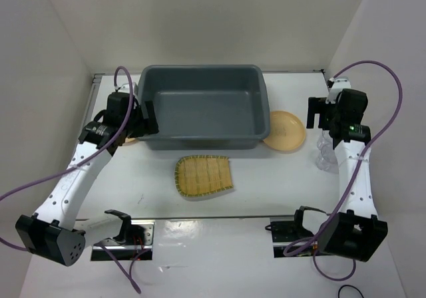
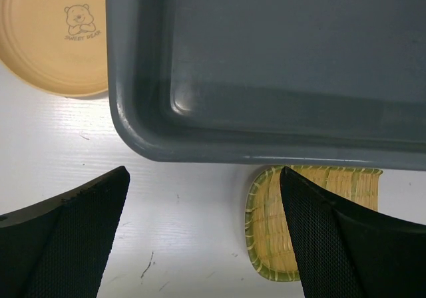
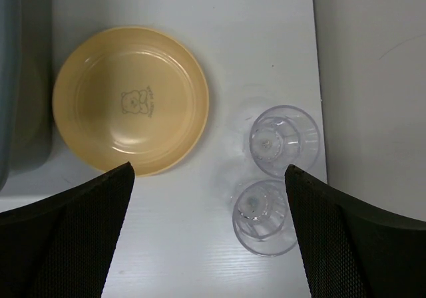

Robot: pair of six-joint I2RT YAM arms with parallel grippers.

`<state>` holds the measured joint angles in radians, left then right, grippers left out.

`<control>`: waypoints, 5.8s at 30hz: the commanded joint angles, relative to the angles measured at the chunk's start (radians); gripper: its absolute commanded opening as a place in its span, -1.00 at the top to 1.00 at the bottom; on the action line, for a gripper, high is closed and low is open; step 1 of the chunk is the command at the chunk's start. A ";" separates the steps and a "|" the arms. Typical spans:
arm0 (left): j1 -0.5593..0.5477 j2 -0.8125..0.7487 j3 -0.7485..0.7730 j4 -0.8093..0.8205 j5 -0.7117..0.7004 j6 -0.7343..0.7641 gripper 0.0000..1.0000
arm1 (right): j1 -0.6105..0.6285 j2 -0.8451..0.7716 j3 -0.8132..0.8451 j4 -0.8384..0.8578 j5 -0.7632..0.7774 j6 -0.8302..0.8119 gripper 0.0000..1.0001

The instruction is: Place the mixed dishes into the plastic bin

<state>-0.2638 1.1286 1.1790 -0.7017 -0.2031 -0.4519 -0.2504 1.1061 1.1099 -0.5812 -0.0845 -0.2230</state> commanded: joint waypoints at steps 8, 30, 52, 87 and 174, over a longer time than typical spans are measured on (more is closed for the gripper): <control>-0.005 0.014 0.042 0.038 0.004 0.004 -1.00 | 0.195 0.064 -0.053 0.072 0.083 -0.275 -0.96; -0.005 -0.170 -0.059 -0.067 -0.019 -0.117 -1.00 | 0.123 0.414 -0.131 0.043 -0.322 -0.892 -0.80; -0.014 -0.211 0.011 -0.203 -0.039 -0.165 -1.00 | 0.042 0.710 -0.033 -0.097 -0.462 -1.109 -0.29; -0.014 -0.352 -0.027 -0.194 -0.048 -0.232 -1.00 | 0.063 0.730 0.514 -0.135 -0.592 -0.797 1.00; 0.761 0.945 0.353 0.070 0.386 -0.257 -1.00 | 0.226 0.536 0.344 -0.267 -0.598 -0.169 -0.97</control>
<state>0.5022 2.0548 1.5246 -0.6674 0.1684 -0.6884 -0.0158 1.7451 1.4509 -0.7925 -0.6510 -0.3386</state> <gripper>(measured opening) 1.001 0.983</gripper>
